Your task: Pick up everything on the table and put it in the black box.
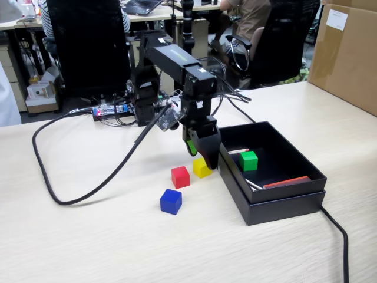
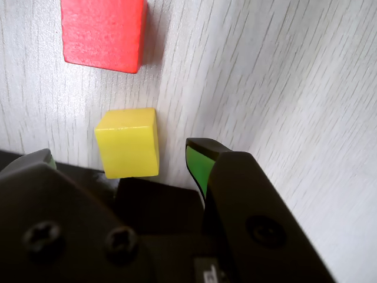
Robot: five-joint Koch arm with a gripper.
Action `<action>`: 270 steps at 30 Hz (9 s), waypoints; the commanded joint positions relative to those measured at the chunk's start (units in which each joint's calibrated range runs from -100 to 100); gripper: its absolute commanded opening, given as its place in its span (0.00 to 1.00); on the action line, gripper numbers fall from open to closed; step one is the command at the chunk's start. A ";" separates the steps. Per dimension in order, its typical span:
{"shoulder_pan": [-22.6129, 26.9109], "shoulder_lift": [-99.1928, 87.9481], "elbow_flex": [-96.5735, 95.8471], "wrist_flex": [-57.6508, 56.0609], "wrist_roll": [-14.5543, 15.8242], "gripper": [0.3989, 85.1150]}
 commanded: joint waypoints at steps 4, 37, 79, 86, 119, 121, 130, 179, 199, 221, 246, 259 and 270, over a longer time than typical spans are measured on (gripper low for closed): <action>0.15 2.19 4.01 1.08 1.42 0.44; 8.25 5.86 31.30 -1.26 4.44 0.08; -6.15 0.13 6.46 -0.74 -0.98 0.50; -6.40 6.78 8.09 -0.74 -0.73 0.49; 8.35 -2.05 15.43 -1.51 5.76 0.14; 8.21 -1.37 15.16 -1.51 5.76 0.16; 7.91 -7.68 12.26 -2.03 5.96 0.41; -11.09 31.68 41.54 -2.64 0.59 0.32; -7.57 10.91 36.47 -4.28 1.51 0.09; 5.76 8.27 31.75 -4.37 6.30 0.10; 4.69 -8.14 22.51 -4.37 6.74 0.44; -2.59 -65.39 -5.96 0.04 3.57 0.60; -6.35 -94.88 -48.03 23.54 0.93 0.60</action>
